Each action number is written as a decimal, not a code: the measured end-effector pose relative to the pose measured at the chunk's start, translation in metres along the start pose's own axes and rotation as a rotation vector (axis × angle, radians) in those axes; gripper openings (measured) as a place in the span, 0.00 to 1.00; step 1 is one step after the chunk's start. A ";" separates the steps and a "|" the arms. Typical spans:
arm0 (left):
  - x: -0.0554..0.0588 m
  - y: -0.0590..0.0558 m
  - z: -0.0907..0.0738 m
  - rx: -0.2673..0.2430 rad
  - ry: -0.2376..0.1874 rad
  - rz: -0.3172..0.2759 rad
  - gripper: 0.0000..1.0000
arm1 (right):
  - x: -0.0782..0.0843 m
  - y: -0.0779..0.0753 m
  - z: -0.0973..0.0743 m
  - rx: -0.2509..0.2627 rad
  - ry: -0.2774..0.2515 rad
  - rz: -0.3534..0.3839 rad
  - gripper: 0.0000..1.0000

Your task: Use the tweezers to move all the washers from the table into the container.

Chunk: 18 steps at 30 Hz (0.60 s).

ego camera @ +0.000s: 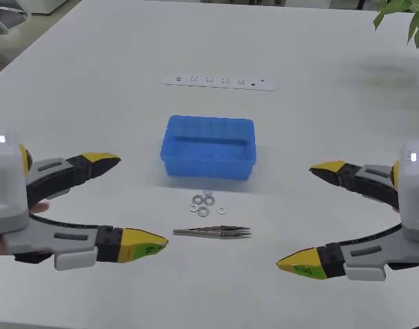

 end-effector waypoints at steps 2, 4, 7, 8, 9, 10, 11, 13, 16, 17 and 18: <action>0.001 0.000 0.000 0.002 0.001 -0.001 0.95 | 0.000 0.000 0.000 0.001 0.002 0.002 0.95; 0.001 -0.001 0.000 0.001 0.000 0.001 0.95 | 0.001 0.000 0.000 0.000 0.003 0.003 0.95; 0.000 -0.001 0.000 0.004 -0.004 -0.002 0.94 | 0.001 0.000 0.000 -0.001 0.005 0.002 0.95; 0.000 -0.001 0.000 0.006 -0.005 -0.005 0.93 | 0.001 0.001 0.001 -0.002 0.006 0.001 0.95; 0.000 -0.001 0.000 0.005 -0.005 -0.003 0.93 | 0.001 0.001 0.001 -0.003 0.006 0.000 0.95; 0.000 -0.001 0.000 0.002 -0.007 0.002 0.93 | 0.001 0.001 0.001 -0.003 0.006 0.000 0.95; -0.001 0.000 0.000 -0.002 -0.010 0.005 0.93 | 0.001 0.001 0.001 -0.003 0.006 -0.001 0.95; -0.002 0.000 0.000 -0.006 -0.018 0.006 0.93 | 0.000 0.000 0.001 -0.002 0.005 0.001 0.95; -0.003 0.001 0.000 -0.008 -0.028 0.000 0.93 | 0.000 0.000 0.001 -0.003 0.005 0.001 0.95; -0.004 0.001 0.000 -0.012 -0.029 0.004 0.93 | 0.000 0.000 0.002 -0.002 0.005 0.001 0.95; -0.004 0.002 -0.001 -0.017 -0.031 0.007 0.93 | 0.000 0.000 0.002 -0.001 0.005 -0.001 0.95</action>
Point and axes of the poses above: the centre of the closed fingertips' face, and the gripper's own axes: z roughly forward along the fingers, y roughly to its left, x roughly out of its underside, the point moved 8 cm from there along -z, roughly backward along the fingers, and after that the axes turned 2 degrees about -x, right-handed, at the moved point
